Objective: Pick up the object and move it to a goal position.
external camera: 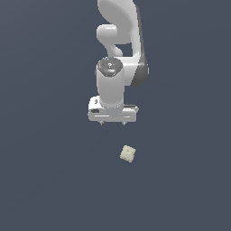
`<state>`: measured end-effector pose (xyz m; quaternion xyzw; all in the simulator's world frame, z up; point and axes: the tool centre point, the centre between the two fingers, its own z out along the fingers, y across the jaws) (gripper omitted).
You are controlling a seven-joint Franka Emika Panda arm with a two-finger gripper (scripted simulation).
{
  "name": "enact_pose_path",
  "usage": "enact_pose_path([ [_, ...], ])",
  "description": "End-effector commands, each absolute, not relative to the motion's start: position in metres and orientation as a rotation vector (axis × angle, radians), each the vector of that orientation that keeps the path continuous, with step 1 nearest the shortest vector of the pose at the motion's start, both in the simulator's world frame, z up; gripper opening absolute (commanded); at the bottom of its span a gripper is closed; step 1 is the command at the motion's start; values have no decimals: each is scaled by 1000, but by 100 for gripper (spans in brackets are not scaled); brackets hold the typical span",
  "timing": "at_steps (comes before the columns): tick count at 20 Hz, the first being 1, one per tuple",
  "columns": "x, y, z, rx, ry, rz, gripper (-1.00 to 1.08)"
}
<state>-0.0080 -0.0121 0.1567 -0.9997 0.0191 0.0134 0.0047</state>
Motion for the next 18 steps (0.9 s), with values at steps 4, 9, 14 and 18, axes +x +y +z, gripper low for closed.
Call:
enact_pose_path([
  [4,-9,-9,156,-3133,42,47,100],
  [9,-13,2,152,-3141,-41,73,100],
  [14,-14,3,152,-3142,-54,76,100],
  [18,-9,5,150,-3142,-26,73,100],
])
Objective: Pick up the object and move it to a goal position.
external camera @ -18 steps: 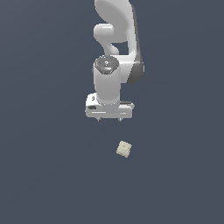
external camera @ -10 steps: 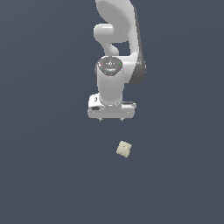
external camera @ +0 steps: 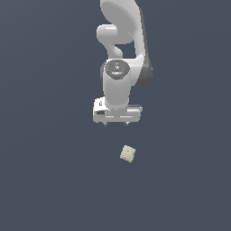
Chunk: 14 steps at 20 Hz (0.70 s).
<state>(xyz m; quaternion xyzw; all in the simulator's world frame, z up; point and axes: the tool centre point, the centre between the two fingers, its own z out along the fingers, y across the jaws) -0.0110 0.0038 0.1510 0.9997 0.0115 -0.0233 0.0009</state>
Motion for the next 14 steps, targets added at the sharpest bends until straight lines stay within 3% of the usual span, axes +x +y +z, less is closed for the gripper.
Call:
enact_pose_path([
  [1,-7,5,149,3139,16,-72,100],
  [14,42,28,126,3126,-292,-39,100],
])
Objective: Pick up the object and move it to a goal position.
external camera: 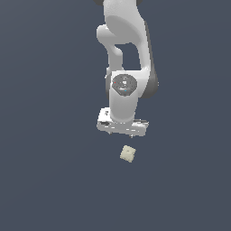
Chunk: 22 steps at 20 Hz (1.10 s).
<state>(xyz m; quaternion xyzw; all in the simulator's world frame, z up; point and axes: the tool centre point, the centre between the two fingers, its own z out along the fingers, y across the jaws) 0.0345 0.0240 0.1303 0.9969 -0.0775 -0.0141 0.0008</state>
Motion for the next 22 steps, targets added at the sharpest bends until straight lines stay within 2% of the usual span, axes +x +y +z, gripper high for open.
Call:
enact_pose_path([
  [1,47,31,123,3123,-327,-36,100],
  [11,82,54,99,3087,-578,-8,100],
  [22,90,60,91,3075,-642,-2,100],
])
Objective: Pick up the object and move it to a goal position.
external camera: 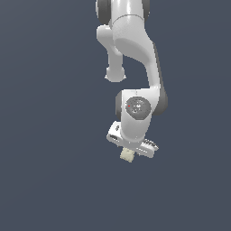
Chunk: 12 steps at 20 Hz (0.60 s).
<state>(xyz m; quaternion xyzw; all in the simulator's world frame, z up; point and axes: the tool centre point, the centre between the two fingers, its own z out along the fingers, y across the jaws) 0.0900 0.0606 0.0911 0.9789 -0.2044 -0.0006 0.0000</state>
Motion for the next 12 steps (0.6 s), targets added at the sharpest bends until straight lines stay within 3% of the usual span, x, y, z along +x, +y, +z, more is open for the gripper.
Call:
enact_pose_path([
  [1,90,61,90,3075,-642,-2,100],
  [12,89,60,42,3074,-649,0,100],
])
